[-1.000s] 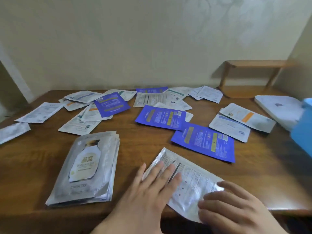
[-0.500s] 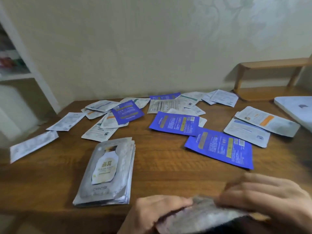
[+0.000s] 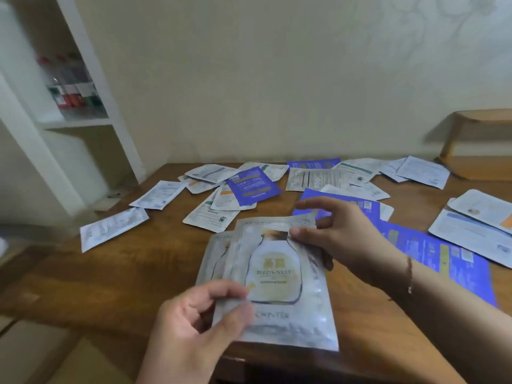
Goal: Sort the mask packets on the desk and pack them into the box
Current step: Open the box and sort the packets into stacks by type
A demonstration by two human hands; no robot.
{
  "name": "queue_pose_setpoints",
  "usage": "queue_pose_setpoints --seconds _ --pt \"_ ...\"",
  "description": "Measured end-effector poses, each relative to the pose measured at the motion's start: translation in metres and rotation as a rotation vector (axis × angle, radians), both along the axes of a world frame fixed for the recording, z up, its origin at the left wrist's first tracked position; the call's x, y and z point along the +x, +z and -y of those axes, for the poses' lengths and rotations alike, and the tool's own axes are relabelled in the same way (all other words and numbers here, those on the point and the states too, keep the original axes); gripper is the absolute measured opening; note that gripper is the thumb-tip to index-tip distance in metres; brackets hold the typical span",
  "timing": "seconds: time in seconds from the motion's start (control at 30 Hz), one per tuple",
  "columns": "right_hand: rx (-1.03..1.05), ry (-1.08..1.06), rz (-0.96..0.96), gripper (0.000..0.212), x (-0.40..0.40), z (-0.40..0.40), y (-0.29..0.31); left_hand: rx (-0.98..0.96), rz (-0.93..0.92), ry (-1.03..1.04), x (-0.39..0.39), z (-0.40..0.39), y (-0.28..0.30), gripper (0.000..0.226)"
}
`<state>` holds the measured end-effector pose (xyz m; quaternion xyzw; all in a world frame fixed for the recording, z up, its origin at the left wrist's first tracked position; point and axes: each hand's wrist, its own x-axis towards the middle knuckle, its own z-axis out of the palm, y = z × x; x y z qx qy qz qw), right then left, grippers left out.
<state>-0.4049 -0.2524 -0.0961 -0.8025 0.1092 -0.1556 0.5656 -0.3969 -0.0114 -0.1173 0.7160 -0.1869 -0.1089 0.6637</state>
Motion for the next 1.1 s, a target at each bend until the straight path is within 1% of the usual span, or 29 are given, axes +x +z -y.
queue_pose_setpoints --seconds 0.03,0.1,0.17,0.23,0.3,0.43,0.6,0.67,0.7,0.73,0.77,0.8,0.83,0.87,0.93,1.0,1.1 --pt "-0.015 0.004 -0.001 0.035 0.016 -0.008 0.0 0.019 0.049 0.062 0.011 -0.01 -0.001 0.018" --pt "-0.042 0.02 -0.02 0.034 0.046 -0.023 -0.003 0.094 0.094 0.115 0.031 -0.026 -0.007 0.017" --pt "-0.091 0.033 -0.072 0.032 0.07 -0.035 -0.011 0.204 0.098 0.128 0.045 -0.037 -0.018 0.014" --pt "-0.163 0.014 -0.104 0.033 0.083 -0.039 -0.021 0.316 0.172 0.129 0.051 -0.042 -0.032 0.011" --pt "-0.262 -0.007 -0.118 0.037 0.088 -0.041 -0.03 0.377 0.26 0.14 0.054 -0.047 -0.043 0.015" --pt "-0.419 -0.023 -0.093 0.038 0.086 -0.04 -0.033 0.41 0.357 0.099 0.06 -0.052 -0.057 0.026" --pt "-0.605 -0.092 -0.078 0.04 0.077 -0.038 -0.033 0.484 0.477 0.09 0.065 -0.056 -0.06 0.023" --pt "-0.614 -0.15 0.005 0.046 0.067 -0.041 -0.037 0.487 0.524 0.12 0.071 -0.058 -0.06 0.03" --pt "-0.607 -0.162 0.074 0.049 0.059 -0.045 -0.038 0.444 0.508 0.14 0.075 -0.056 -0.058 0.035" --pt "-0.614 -0.139 0.119 0.054 0.051 -0.052 -0.038 0.369 0.433 0.137 0.079 -0.053 -0.054 0.038" --pt "-0.636 -0.077 0.118 0.06 0.044 -0.061 -0.038 0.268 0.306 0.105 0.082 -0.048 -0.051 0.04" --pt "-0.658 0.008 0.075 0.067 0.038 -0.07 -0.04 0.186 0.168 0.056 0.084 -0.042 -0.047 0.043" --pt "-0.671 0.081 0.016 0.073 0.035 -0.077 -0.043 0.151 0.065 0.015 0.085 -0.038 -0.044 0.051" --pt "-0.676 0.126 -0.04 0.079 0.035 -0.081 -0.046 0.172 0.017 -0.02 0.083 -0.034 -0.042 0.059" --pt "-0.671 0.154 -0.122 0.086 0.038 -0.08 -0.053 0.249 0.001 -0.072 0.075 -0.03 -0.041 0.069" --pt "-0.677 0.168 -0.169 0.09 0.042 -0.073 -0.056 0.304 0.018 -0.076 0.067 -0.031 -0.041 0.077" --pt "-0.683 0.246 -0.217 0.089 0.045 -0.062 -0.057 0.405 0.101 -0.083 0.06 -0.037 -0.046 0.081"
